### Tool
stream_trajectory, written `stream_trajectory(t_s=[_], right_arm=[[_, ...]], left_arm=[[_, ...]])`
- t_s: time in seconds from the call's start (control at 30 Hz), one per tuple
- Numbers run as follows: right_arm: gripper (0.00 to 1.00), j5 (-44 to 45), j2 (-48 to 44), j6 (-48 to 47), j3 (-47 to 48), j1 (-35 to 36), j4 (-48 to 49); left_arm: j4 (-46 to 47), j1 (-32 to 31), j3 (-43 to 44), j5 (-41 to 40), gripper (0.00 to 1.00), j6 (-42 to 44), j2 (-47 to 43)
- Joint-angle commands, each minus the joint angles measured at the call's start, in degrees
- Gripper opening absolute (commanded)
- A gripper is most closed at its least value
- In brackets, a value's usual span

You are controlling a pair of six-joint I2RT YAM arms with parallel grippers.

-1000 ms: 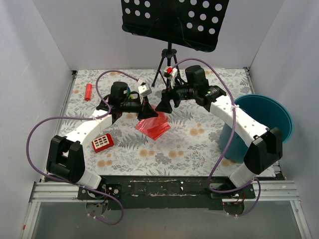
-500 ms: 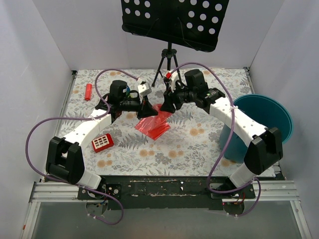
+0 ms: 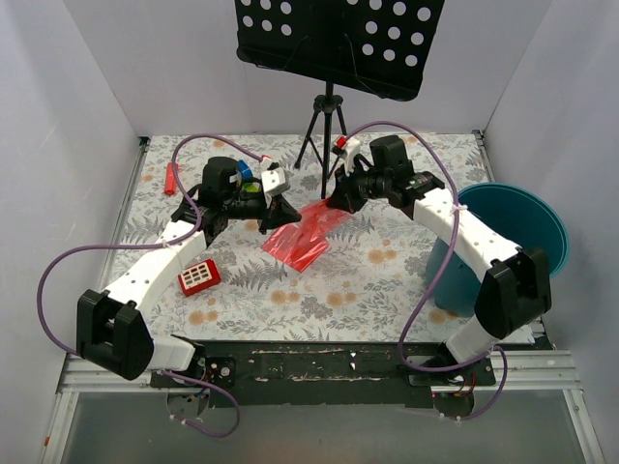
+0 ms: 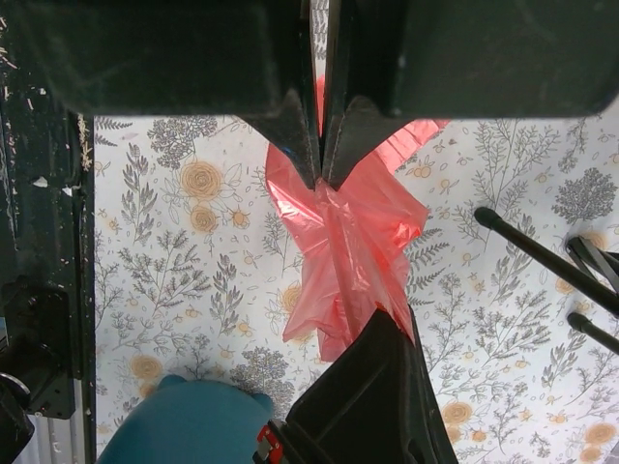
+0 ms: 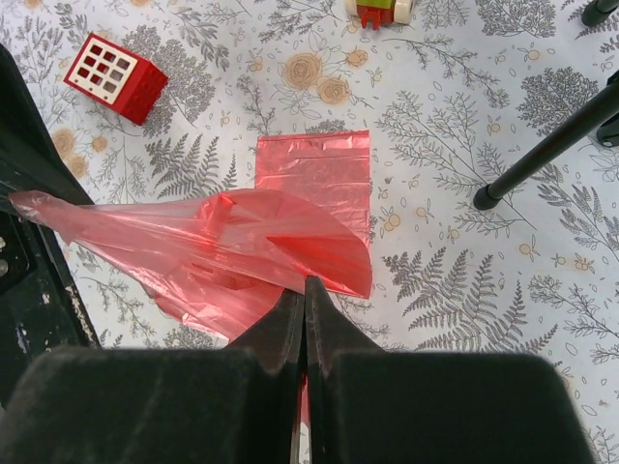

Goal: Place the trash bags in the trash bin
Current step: Unfold the trash bag at the center of the board.

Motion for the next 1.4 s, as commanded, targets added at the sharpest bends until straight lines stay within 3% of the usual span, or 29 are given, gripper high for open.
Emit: stream_trajectory(t_s=[0.0, 0.13, 0.27, 0.47, 0.67, 0.83, 1.13, 1.27, 1.33, 1.37], right_arm=[[0.01, 2.83, -2.56, 0.31, -0.69, -0.82, 1.51], [0.42, -2.70, -2.39, 1.54, -0.70, -0.30, 2.92], [0.61, -5.95, -1.60, 1.72, -0.43, 2.25, 3.80], [0.64, -5.87, -0.54, 2.25, -0.78, 4.72, 4.41], [0.65, -3.69, -0.89, 5.57, -6.13, 4.98, 6.17], [0.53, -1.49, -0.81, 7.17, -9.05, 3.84, 7.93], [0.58, 11.35, -2.12, 4.62, -9.04, 0.24, 4.15], [0.04, 3.90, -4.40, 1.82, -10.10, -2.58, 3.89], [0.01, 1.00, -5.29, 1.55, -9.93, -2.58, 4.15], [0.01, -0.32, -5.64, 1.90, -9.66, -2.40, 4.24]], left_arm=[[-1.83, 0.33, 0.56, 0.38, 0.00, 1.54, -3.40], [-1.40, 0.24, 0.74, 1.26, 0.00, 0.75, -3.58], [-1.22, 0.24, 1.62, 1.52, 0.00, 0.31, -3.58], [-0.61, 0.24, 3.37, 0.47, 0.00, -0.56, -4.02], [5.72, 0.24, 3.72, -2.96, 0.00, -5.92, -6.48], [5.64, 0.33, 5.05, -4.10, 0.00, -7.51, -7.97], [2.65, 0.42, 2.24, -8.32, 0.00, -4.53, -10.61], [1.69, 0.51, 0.83, -9.47, 0.00, -3.99, -11.23], [1.51, 0.51, 0.30, -8.15, 0.00, -5.04, -10.97], [1.77, 0.42, -0.05, -7.54, 0.07, -6.09, -10.62]])
